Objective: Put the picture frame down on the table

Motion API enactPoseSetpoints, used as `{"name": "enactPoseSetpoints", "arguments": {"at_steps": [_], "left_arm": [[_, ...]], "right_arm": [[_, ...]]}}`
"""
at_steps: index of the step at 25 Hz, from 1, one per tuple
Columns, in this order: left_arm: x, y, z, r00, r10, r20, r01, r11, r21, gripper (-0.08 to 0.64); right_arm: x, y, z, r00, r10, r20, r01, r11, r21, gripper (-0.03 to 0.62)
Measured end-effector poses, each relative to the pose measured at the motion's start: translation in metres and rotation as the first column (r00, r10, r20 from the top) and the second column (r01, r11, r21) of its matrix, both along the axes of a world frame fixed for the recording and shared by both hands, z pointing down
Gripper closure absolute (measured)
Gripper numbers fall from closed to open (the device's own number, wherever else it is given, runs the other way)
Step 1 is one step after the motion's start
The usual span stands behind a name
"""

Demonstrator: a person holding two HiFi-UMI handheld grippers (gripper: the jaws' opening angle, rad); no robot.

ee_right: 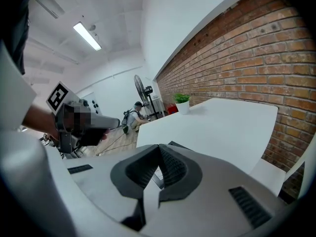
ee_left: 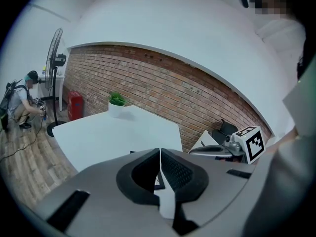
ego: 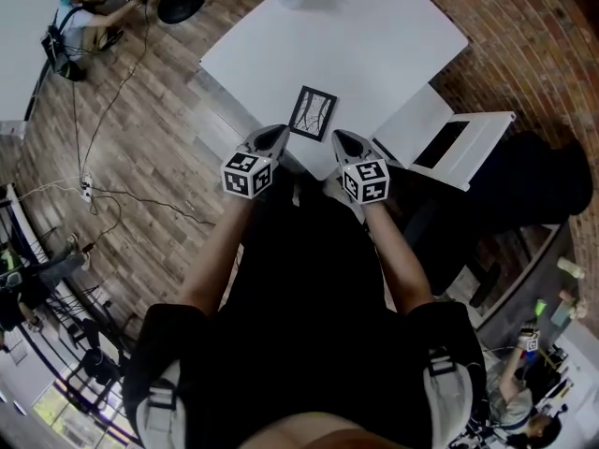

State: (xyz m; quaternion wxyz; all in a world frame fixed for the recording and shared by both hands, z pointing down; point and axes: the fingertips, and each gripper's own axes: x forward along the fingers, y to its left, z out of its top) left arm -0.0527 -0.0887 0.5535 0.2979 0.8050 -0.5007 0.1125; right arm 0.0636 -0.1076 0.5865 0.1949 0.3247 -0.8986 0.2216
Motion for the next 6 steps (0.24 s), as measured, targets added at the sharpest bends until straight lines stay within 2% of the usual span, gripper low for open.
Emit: {"name": "enactPoseSetpoints", "arguments": {"at_steps": [6], "left_arm": [[0.0014,0.0098,0.0006,1.0,-0.007,-0.001,0.007,1.0,-0.006,0.534]], "right_arm": [[0.0019,0.0061,-0.0018,1.0,-0.009,-0.008,0.009,1.0,0.01,0.594]]}}
